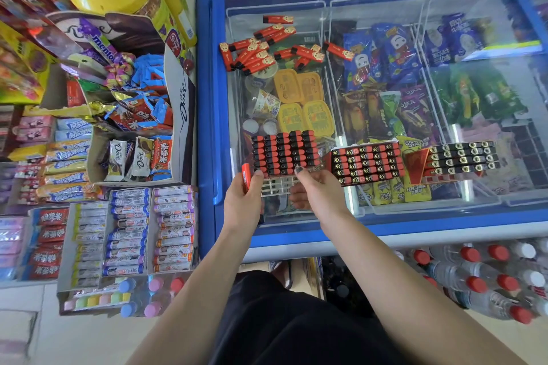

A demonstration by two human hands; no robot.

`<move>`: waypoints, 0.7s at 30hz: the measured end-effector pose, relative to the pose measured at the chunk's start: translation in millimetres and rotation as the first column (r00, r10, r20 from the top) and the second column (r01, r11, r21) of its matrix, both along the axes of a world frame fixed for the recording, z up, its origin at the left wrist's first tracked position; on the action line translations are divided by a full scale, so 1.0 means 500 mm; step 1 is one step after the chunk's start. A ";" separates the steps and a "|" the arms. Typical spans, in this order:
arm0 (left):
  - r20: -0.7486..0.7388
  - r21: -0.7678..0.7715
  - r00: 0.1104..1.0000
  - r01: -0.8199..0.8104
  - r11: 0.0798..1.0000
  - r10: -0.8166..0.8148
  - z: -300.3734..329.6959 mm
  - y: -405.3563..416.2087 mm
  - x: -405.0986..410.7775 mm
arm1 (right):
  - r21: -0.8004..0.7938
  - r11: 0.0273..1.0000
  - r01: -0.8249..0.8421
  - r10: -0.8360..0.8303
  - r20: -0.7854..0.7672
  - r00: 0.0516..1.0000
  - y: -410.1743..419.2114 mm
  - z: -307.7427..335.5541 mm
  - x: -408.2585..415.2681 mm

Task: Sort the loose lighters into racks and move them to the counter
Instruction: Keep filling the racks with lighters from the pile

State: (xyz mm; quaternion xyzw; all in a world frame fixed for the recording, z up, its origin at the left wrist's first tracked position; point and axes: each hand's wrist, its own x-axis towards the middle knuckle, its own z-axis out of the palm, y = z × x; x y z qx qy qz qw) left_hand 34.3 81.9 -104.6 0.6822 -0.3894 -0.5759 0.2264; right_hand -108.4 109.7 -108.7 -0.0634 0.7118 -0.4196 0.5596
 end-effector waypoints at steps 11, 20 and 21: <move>-0.212 0.158 0.976 -0.017 0.987 0.050 0.018 0.042 -0.005 | 0.007 0.999 -0.046 0.045 0.071 0.996 0.035 0.014 0.002; -0.202 0.164 0.964 0.205 0.965 -0.171 0.016 0.049 -0.028 | -0.100 0.931 -0.352 0.357 0.033 0.934 0.075 0.045 -0.007; -0.192 0.161 0.962 0.226 0.961 -0.194 0.015 0.048 -0.030 | -0.091 0.923 -0.373 0.376 0.009 0.927 0.076 0.046 -0.009</move>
